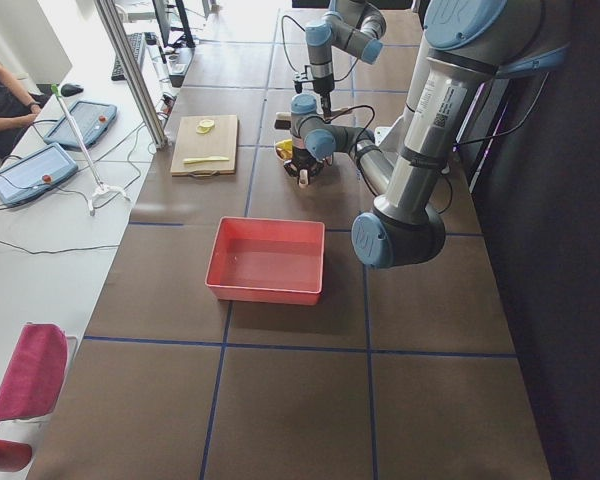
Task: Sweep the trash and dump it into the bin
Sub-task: 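Sweep the ginger, potato and corn into the dustpan with the right-held brush, then lift the dustpan over the bin with the left gripper while the right withdraws the brush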
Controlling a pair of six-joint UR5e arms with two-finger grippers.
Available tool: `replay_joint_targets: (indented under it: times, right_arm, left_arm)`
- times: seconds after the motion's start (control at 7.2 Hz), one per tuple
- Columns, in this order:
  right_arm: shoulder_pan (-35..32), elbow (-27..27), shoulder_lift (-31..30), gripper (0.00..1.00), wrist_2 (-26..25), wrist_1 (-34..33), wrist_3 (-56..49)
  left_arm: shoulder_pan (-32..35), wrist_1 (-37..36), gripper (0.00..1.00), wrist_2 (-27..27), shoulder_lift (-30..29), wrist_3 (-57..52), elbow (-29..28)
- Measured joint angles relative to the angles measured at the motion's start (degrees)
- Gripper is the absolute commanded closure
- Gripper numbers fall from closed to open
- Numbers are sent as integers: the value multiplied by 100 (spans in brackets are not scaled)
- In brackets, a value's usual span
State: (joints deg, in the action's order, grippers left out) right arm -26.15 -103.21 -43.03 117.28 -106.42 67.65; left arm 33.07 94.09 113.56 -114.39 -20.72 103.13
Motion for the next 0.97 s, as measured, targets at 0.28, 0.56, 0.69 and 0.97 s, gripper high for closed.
replay_joint_targets:
  times: [0.28, 0.56, 0.69, 0.97]
  right_arm:
    - [-343, -835, -267, 100, 167, -570, -37]
    - [-895, -1458, -600, 100, 392, -1151, -119]
    - [-1140, -1672, -842, 100, 429, -1351, -271]
    - [-1591, -1867, -1257, 100, 436, -1698, -949]
  left_arm:
    - [106, 118, 100, 427, 4, 23, -7]
    - [288, 219, 100, 864, 5, 134, 40]
    - [405, 413, 100, 1077, 5, 270, 59]
    - [644, 788, 100, 1229, 42, 553, 131]
